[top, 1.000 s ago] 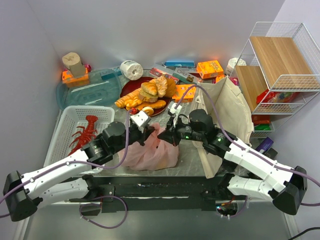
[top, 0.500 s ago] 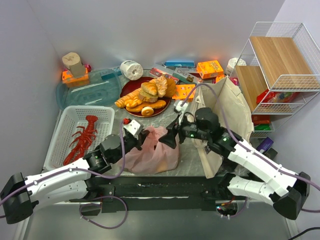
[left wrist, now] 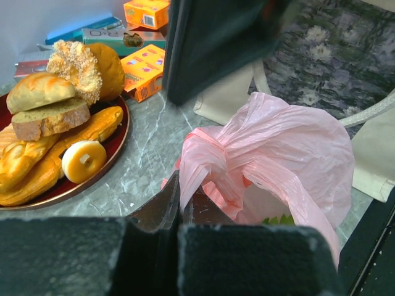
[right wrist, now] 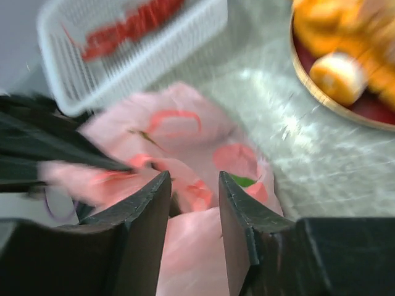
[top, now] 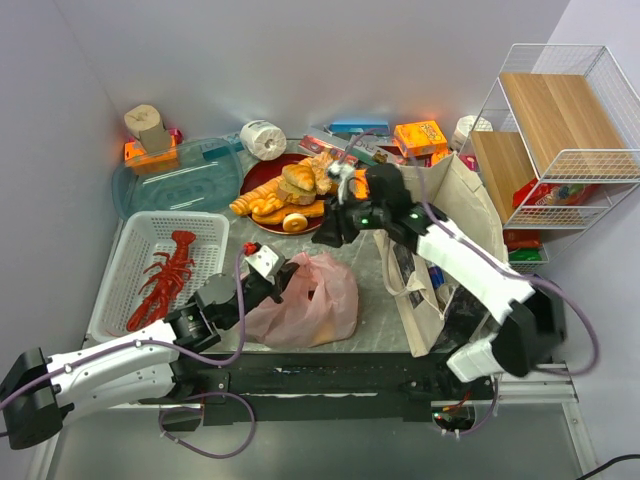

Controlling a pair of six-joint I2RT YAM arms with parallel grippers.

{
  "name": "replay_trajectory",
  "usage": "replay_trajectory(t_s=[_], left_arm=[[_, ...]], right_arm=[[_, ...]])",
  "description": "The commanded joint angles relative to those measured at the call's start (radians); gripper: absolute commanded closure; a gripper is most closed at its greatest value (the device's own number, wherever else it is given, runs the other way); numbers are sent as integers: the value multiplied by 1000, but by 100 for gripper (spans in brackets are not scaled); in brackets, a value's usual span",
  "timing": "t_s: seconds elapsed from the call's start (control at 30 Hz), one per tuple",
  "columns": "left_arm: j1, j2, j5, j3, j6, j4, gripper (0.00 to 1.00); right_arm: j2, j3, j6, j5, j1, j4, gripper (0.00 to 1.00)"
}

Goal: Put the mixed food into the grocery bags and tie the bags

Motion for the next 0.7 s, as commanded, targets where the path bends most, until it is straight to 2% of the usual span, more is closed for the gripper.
replay_trajectory(t_s=[0.0,0.2,0.37,0.47,0.6,0.67], left_arm=[[-18,-23,-38,-7,34,82,99],[-21,-9,-68,-8,28,86,99],[-21,0,-79,-14,-4,109,99],[-21,-6,-79,-27,-31,138,99],[-21,1,-44,-43,-64,172,99],[-21,8,-36,-46,-74,183,99]], right_arm=[[109,42,-136,-177,-7,-92,58],[56,-91,-239,-373,-3,10,58],[20,-180,-204,-462,-4,143,56],[17,-218,-148,-458,0,206,56],[11,-277,-60,-413,23,376,57],[8,-290,-37,-355,46,404,58]])
